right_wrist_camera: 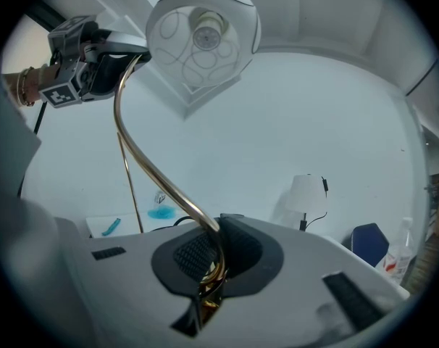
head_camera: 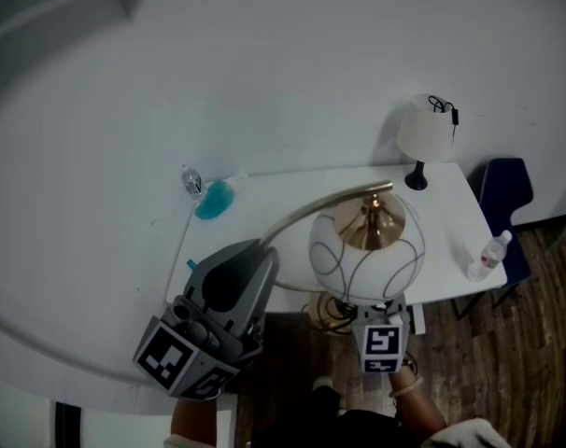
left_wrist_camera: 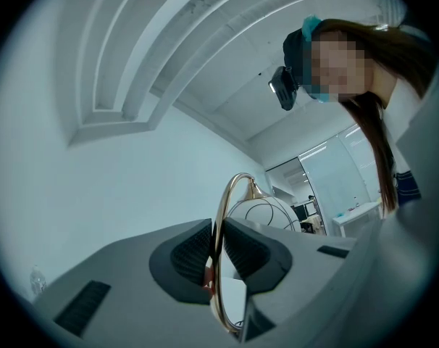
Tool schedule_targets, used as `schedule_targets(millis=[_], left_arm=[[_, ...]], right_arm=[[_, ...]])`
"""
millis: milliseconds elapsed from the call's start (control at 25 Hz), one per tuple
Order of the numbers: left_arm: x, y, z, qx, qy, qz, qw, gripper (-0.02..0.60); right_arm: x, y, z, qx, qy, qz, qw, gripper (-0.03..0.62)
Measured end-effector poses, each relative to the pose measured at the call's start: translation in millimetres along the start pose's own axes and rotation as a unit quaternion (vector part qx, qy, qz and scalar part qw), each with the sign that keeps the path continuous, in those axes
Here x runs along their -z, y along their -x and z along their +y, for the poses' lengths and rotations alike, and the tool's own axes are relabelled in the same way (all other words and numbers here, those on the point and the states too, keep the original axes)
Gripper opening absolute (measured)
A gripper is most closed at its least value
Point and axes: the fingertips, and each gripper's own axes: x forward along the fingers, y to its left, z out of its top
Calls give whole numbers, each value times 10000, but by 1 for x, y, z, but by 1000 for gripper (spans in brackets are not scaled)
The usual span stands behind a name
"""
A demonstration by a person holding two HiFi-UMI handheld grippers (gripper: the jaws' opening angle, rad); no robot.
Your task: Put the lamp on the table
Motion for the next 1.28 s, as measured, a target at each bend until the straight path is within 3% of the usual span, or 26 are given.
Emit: schedule_targets(millis=[240, 440, 1280], left_arm=[[4, -11, 23, 104, 79, -19, 9999, 57], [4, -33, 75, 233, 262, 40, 9994, 57], [21, -42, 85, 575, 156, -183, 9981, 57]], right_arm=[[-3, -20, -1, 118, -7, 37, 9999, 8], [-15, -62, 5, 249, -16, 241, 9994, 8], [-7, -78, -7, 632, 42, 56, 9980, 8]])
